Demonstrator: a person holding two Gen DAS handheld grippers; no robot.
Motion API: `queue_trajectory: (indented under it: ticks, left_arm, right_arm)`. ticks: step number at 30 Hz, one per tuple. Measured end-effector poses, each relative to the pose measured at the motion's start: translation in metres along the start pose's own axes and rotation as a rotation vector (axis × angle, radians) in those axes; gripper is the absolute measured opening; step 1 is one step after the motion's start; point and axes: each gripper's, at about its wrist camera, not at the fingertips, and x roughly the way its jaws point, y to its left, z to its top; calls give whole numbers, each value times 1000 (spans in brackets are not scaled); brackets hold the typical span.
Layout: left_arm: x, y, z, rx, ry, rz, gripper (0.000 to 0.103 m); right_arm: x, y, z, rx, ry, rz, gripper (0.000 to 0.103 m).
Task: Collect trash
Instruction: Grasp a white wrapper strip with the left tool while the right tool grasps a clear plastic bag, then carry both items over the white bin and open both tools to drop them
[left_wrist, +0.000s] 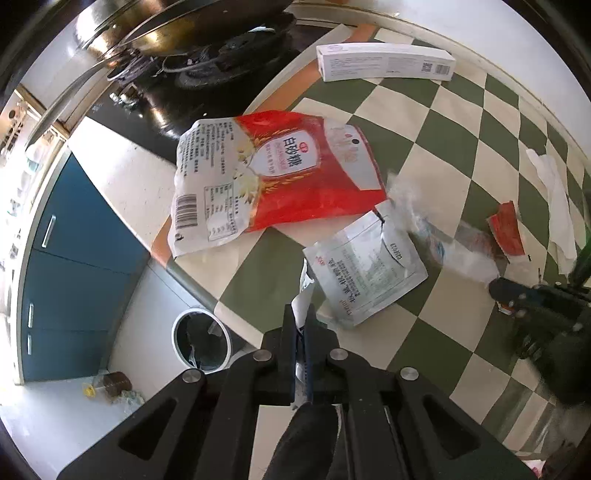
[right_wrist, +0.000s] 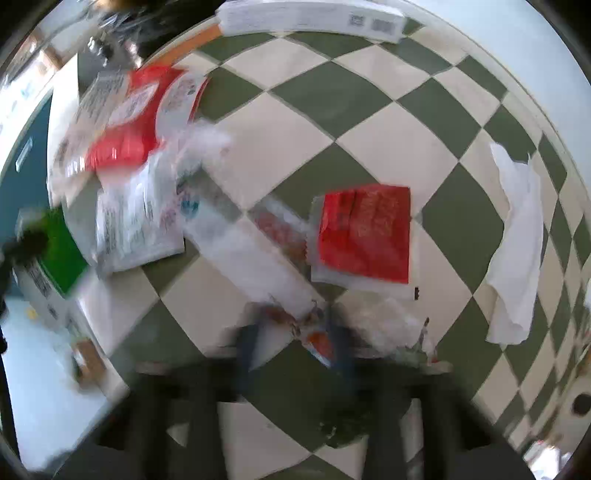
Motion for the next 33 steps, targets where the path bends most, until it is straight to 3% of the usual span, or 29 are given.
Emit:
queue_trajectory:
  ticks: [7, 12, 15, 21, 25, 31, 33]
  left_arm:
    - [-25, 28, 3, -71, -48, -57, 1]
    - [-49, 59, 9, -137, -101, -87, 1]
    - [-60, 82, 10, -180, -129, -99, 1]
    - [-60, 165, -18, -316, -129, -79, 1]
    - [-35, 245, -61, -452, -71, -13, 1]
    - [59, 368, -149, -688, 74, 60, 1]
    - [110, 402, -179, -766, 125, 37, 1]
  right_arm:
    - [-61, -41, 6, 273, -66, 401, 1]
    - [-94, -38, 11, 352, -105, 590, 1]
    - [-107, -20, 12, 344, -112, 620, 1]
    - [-98, 84, 9, 195, -35, 662, 1]
    - [-49, 187, 5, 47, 88, 680, 1]
    - [65, 343, -13, -119, 244, 657, 1]
    - [120, 384, -22, -147, 272, 610, 1]
